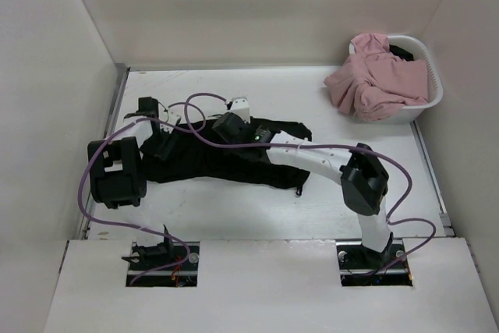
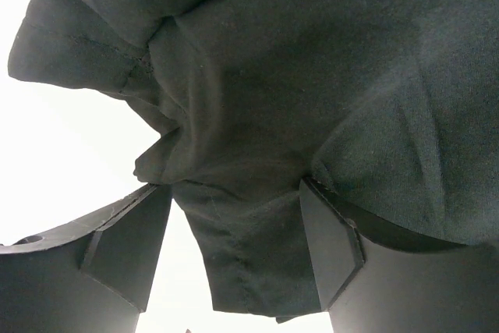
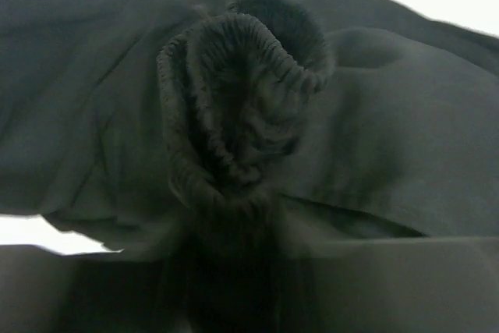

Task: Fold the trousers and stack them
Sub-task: Fold the trousers

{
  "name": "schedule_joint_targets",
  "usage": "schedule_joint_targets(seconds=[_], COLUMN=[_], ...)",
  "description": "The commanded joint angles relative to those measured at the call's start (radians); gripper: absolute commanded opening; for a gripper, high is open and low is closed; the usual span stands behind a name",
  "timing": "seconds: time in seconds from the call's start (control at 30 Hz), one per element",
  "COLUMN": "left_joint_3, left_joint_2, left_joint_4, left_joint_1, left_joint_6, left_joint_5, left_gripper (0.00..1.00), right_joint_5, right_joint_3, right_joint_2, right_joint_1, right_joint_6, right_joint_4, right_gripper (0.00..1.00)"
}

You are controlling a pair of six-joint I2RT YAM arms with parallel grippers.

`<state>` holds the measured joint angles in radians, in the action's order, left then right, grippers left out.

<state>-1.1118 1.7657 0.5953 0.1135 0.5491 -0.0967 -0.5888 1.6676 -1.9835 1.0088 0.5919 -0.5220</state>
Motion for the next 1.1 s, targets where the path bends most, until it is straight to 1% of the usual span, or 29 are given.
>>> schedule_joint_targets(seconds=[0.0, 0.03, 0.07, 0.1, 0.13, 0.2, 0.23, 0.27, 0.3, 0.37, 0.47, 0.5, 0.53, 0.57, 0.67, 0.77, 0.83, 0.93, 1.0, 1.07], left_joint_3=[-0.031, -0.036, -0.042, -0.046, -0.054, -0.074, -0.086, -0.101, -0.123, -0.176, -0.267, -0.290, -0.304, -0.318, -0.300, -0.218, -0.151, -0.073, -0.046, -0.031], left_joint_2=[0.028, 0.032, 0.034, 0.035, 0.032, 0.009, -0.012, -0.037, -0.063, -0.112, -0.176, -0.196, -0.212, -0.230, -0.249, -0.236, -0.209, -0.134, -0.091, -0.068], left_joint_4=[-0.031, -0.031, -0.031, -0.031, -0.028, -0.014, -0.008, -0.002, 0.003, 0.020, 0.058, 0.073, 0.084, 0.101, 0.127, 0.095, 0.043, -0.035, -0.074, -0.097], left_joint_1=[0.008, 0.010, 0.012, 0.013, 0.013, 0.015, 0.013, 0.012, 0.007, -0.014, -0.094, -0.135, -0.174, -0.242, -0.413, -0.563, -0.632, -0.662, -0.645, -0.628], left_joint_6=[-0.011, -0.009, -0.009, -0.009, -0.009, -0.009, -0.009, -0.009, -0.008, -0.011, -0.023, -0.029, -0.041, -0.070, -0.153, -0.248, -0.273, -0.261, -0.249, -0.242], left_joint_5=[0.025, 0.025, 0.022, 0.020, 0.018, 0.022, 0.023, 0.023, 0.023, 0.025, 0.072, 0.093, 0.113, 0.145, 0.239, 0.345, 0.367, 0.277, 0.218, 0.201], left_gripper=[0.66, 0.66, 0.66, 0.66, 0.66, 0.65, 0.66, 0.66, 0.66, 0.67, 0.68, 0.69, 0.69, 0.70, 0.70, 0.69, 0.68, 0.67, 0.66, 0.65], right_joint_5=[0.218, 0.301, 0.369, 0.417, 0.432, 0.419, 0.384, 0.327, 0.260, 0.175, 0.201, 0.214, 0.228, 0.251, 0.340, 0.369, 0.377, 0.366, 0.362, 0.363], right_joint_3=[0.063, 0.058, 0.046, 0.025, -0.006, -0.083, -0.126, -0.173, -0.228, -0.340, -0.474, -0.511, -0.552, -0.595, -0.716, -0.817, -0.856, -0.891, -0.916, -0.931], right_joint_2=[0.025, 0.029, 0.047, 0.084, 0.138, 0.272, 0.341, 0.404, 0.467, 0.566, 0.620, 0.623, 0.624, 0.626, 0.612, 0.580, 0.551, 0.516, 0.512, 0.512], right_joint_1=[0.014, 0.015, 0.021, 0.027, 0.035, 0.043, 0.043, 0.040, 0.017, -0.054, -0.192, -0.231, -0.264, -0.293, -0.344, -0.351, -0.355, -0.378, -0.401, -0.410], right_joint_6=[-0.010, -0.036, -0.062, -0.091, -0.121, -0.170, -0.176, -0.176, -0.158, -0.101, -0.023, 0.002, 0.041, 0.083, 0.201, 0.301, 0.318, 0.333, 0.342, 0.342], right_joint_4=[0.098, 0.131, 0.172, 0.219, 0.276, 0.361, 0.382, 0.389, 0.379, 0.338, 0.266, 0.246, 0.235, 0.232, 0.235, 0.283, 0.341, 0.382, 0.401, 0.410], right_gripper=[0.64, 0.72, 0.86, 0.94, 1.00, 1.00, 1.00, 0.96, 0.89, 0.69, 0.30, 0.19, 0.13, 0.10, 0.09, 0.08, 0.08, 0.08, 0.07, 0.07])
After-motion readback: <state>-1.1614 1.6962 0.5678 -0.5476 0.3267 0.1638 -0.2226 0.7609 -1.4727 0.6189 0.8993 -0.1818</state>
